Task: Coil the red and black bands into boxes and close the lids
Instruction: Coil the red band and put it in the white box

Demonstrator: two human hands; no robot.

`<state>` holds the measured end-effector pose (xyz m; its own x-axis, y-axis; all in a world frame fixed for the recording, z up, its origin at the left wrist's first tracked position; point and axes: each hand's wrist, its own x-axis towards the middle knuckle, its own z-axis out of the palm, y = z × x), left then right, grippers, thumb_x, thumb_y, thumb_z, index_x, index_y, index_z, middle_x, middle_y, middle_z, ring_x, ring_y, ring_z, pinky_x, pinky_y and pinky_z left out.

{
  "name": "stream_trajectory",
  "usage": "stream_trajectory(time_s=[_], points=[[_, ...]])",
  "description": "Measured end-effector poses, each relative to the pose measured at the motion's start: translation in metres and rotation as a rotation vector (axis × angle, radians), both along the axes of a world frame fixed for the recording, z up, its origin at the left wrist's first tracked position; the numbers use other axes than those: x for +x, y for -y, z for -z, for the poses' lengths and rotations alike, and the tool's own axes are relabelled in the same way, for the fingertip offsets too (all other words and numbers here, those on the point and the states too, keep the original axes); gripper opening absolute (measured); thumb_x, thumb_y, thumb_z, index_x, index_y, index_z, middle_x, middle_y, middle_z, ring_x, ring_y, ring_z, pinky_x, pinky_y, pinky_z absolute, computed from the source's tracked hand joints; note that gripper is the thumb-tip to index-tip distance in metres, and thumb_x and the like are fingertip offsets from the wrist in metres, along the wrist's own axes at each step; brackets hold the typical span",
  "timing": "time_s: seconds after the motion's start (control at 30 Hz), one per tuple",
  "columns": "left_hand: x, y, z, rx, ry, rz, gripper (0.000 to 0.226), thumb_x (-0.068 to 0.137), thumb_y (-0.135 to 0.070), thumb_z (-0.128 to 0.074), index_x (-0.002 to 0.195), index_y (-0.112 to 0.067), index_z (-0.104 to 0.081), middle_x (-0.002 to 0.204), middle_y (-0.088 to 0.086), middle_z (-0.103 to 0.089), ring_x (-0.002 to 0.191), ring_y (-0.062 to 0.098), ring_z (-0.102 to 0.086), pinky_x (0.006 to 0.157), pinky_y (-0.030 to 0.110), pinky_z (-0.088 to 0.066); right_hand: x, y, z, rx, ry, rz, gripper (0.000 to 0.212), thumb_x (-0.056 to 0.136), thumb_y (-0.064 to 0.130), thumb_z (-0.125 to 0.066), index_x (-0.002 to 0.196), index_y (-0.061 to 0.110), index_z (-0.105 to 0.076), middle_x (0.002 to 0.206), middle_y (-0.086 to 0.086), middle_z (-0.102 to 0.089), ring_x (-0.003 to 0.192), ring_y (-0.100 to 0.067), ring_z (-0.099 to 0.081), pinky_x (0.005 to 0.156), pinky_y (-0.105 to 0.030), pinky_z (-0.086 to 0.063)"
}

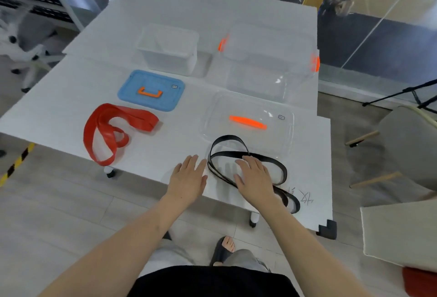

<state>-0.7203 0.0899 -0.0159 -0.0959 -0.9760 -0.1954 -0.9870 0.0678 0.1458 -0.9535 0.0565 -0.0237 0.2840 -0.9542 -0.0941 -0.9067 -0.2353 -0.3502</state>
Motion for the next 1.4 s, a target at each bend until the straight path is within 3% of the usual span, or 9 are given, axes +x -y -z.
stream_trajectory(time_s=[0.1, 0.33, 0.7, 0.8, 0.93, 1.17, 1.27, 1.4], points=[[0.045, -0.001, -0.008, -0.018, 0.040, -0.031, 0.056, 0.084, -0.028, -0.082, 0.135, -0.011, -0.067, 0.138, 0.020, -0.066, 0.129, 0.040, -0.064, 0.095, 0.053, -0.059, 0.049, 0.013, -0.011, -0.080, 0.029, -0.058, 0.039, 0.096, 0.028, -0.063, 0.133, 0.019, -0.064, 0.142, -0.006, -0.060, 0.136, -0.030, -0.055, 0.107, -0.046, -0.048], [0.177, -0.009, -0.013, 0.009, 0.058, -0.161, 0.056, 0.088, -0.030, -0.079, 0.138, -0.013, -0.064, 0.141, 0.018, -0.065, 0.131, 0.040, -0.063, 0.099, 0.053, -0.057, 0.193, 0.029, -0.017, -0.100, 0.059, -0.106, 0.032, 0.092, 0.022, -0.069, 0.123, 0.017, -0.070, 0.131, -0.007, -0.068, 0.123, -0.032, -0.064, 0.097, -0.047, -0.054], [0.380, -0.014, 0.009, 0.056, -0.045, -0.176, 0.047, 0.101, -0.029, -0.056, 0.146, -0.017, -0.052, 0.149, 0.015, -0.055, 0.143, 0.035, -0.050, 0.107, 0.052, -0.048, 0.398, 0.022, -0.011, 0.071, -0.003, -0.158, 0.038, 0.099, 0.025, -0.058, 0.136, 0.023, -0.064, 0.143, -0.001, -0.061, 0.135, -0.026, -0.054, 0.106, -0.042, -0.047], [0.400, -0.008, 0.017, 0.120, -0.077, -0.186, 0.049, 0.104, -0.030, -0.051, 0.151, -0.018, -0.047, 0.155, 0.012, -0.050, 0.147, 0.034, -0.044, 0.112, 0.052, -0.045, 0.424, 0.027, -0.006, 0.148, -0.093, -0.230, 0.042, 0.099, 0.023, -0.057, 0.141, 0.024, -0.061, 0.151, -0.003, -0.055, 0.142, -0.027, -0.047, 0.109, -0.043, -0.044], [0.415, -0.004, 0.030, 0.167, -0.082, -0.142, 0.052, 0.100, -0.021, -0.056, 0.151, -0.016, -0.048, 0.151, 0.014, -0.053, 0.143, 0.036, -0.048, 0.108, 0.052, -0.049, 0.442, 0.040, 0.009, 0.196, -0.179, -0.347, 0.041, 0.099, 0.019, -0.061, 0.140, 0.022, -0.063, 0.153, -0.007, -0.053, 0.145, -0.031, -0.044, 0.111, -0.044, -0.041], [0.426, 0.006, 0.049, 0.287, -0.051, -0.122, 0.060, 0.103, -0.016, -0.051, 0.159, -0.031, -0.034, 0.164, 0.011, -0.036, 0.152, 0.034, -0.033, 0.117, 0.050, -0.039, 0.452, 0.067, 0.035, 0.152, -0.242, -0.530, 0.042, 0.080, 0.015, -0.083, 0.119, 0.028, -0.076, 0.135, -0.011, -0.064, 0.126, -0.038, -0.058, 0.093, -0.049, -0.052], [0.428, 0.010, 0.058, 0.325, -0.058, -0.089, 0.065, 0.104, -0.016, -0.049, 0.160, -0.039, -0.025, 0.168, 0.008, -0.029, 0.156, 0.033, -0.027, 0.120, 0.049, -0.035, 0.457, 0.078, 0.049, 0.098, -0.259, -0.559, 0.023, 0.080, 0.024, -0.083, 0.101, 0.032, -0.080, 0.125, -0.005, -0.064, 0.116, -0.033, -0.059, 0.084, -0.043, -0.050], [0.426, 0.022, 0.059, 0.309, -0.082, -0.106, 0.049, 0.105, -0.022, -0.050, 0.151, -0.038, -0.040, 0.166, 0.004, -0.034, 0.154, 0.030, -0.031, 0.119, 0.047, -0.037, 0.458, 0.090, 0.052, 0.022, -0.187, -0.594, 0.010, 0.081, 0.032, -0.082, 0.091, 0.035, -0.080, 0.106, 0.006, -0.063, 0.104, -0.025, -0.056, 0.082, -0.040, -0.045]])
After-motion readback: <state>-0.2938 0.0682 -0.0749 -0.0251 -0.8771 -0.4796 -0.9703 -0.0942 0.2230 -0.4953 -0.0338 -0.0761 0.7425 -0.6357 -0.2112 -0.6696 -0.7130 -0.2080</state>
